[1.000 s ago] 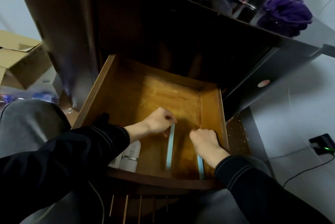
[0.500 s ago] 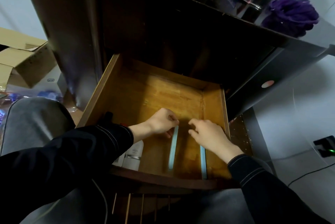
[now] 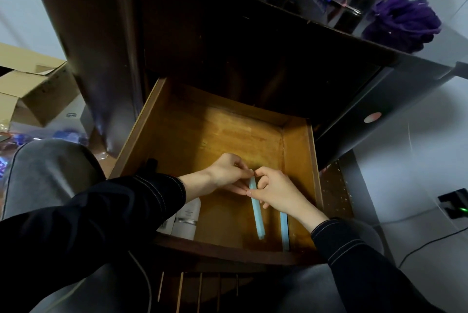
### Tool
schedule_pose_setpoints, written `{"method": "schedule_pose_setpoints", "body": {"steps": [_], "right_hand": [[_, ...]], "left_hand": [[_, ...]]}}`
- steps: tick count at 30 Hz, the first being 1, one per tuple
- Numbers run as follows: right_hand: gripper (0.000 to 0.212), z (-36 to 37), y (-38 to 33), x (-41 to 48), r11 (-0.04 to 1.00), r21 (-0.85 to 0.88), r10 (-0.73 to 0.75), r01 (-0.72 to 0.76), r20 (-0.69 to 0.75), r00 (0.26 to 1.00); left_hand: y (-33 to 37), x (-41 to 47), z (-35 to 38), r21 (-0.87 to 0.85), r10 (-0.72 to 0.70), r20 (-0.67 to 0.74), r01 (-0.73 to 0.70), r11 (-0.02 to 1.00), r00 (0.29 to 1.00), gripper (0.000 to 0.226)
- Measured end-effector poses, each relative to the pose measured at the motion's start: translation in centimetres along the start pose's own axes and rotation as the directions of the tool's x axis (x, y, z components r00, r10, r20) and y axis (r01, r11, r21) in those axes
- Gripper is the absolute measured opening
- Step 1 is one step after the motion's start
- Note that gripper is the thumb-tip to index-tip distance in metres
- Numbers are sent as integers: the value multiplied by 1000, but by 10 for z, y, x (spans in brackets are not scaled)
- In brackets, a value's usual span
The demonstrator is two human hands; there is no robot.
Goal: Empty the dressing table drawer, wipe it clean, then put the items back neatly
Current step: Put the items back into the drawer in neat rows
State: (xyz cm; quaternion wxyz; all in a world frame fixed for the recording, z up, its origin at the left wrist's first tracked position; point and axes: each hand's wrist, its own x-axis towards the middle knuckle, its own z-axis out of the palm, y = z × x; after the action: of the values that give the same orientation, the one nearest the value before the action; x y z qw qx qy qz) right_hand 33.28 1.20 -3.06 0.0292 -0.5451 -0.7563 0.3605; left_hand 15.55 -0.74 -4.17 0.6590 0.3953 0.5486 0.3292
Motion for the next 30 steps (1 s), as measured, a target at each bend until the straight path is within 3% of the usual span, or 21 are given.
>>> {"method": "schedule_pose_setpoints", "body": {"steps": [2, 4, 7, 10, 14, 19, 23, 26, 30], "right_hand": [[56, -1, 5, 5, 997, -62, 42, -44, -33, 999], [60, -6, 12, 9, 971, -222, 77, -92, -76, 994], [54, -13, 17, 12, 909, -394, 119, -136, -68, 991], [30, -11, 14, 15, 816, -567, 97, -108, -50, 994], [21, -10, 11, 15, 637, -768, 81, -66, -19, 997], [8, -9, 10, 11, 494, -870, 40, -1, 22, 999], [17, -12, 6, 8, 473, -881, 52, 3, 32, 998], [8, -10, 3, 6, 439, -898, 81, 26, 68, 994], [13, -12, 2, 3, 435, -900, 100, 36, 89, 991]], "left_hand": [[-1, 2, 1, 86, 51, -34, -48, 995, 998, 24], [-3, 4, 0, 311, 151, -77, -120, 943, 986, 26], [-5, 6, -6, 664, 254, -25, -174, 727, 967, 26], [-9, 4, -10, 831, 220, 90, -195, 520, 971, 28], [-10, 4, -11, 859, 199, 135, -215, 465, 971, 25], [-10, 4, -11, 861, 211, 144, -228, 455, 967, 23], [-11, 4, -12, 858, 212, 144, -229, 460, 967, 22], [-10, 4, -12, 861, 215, 144, -229, 455, 966, 21], [-10, 3, -12, 855, 216, 141, -229, 466, 966, 21]]}}
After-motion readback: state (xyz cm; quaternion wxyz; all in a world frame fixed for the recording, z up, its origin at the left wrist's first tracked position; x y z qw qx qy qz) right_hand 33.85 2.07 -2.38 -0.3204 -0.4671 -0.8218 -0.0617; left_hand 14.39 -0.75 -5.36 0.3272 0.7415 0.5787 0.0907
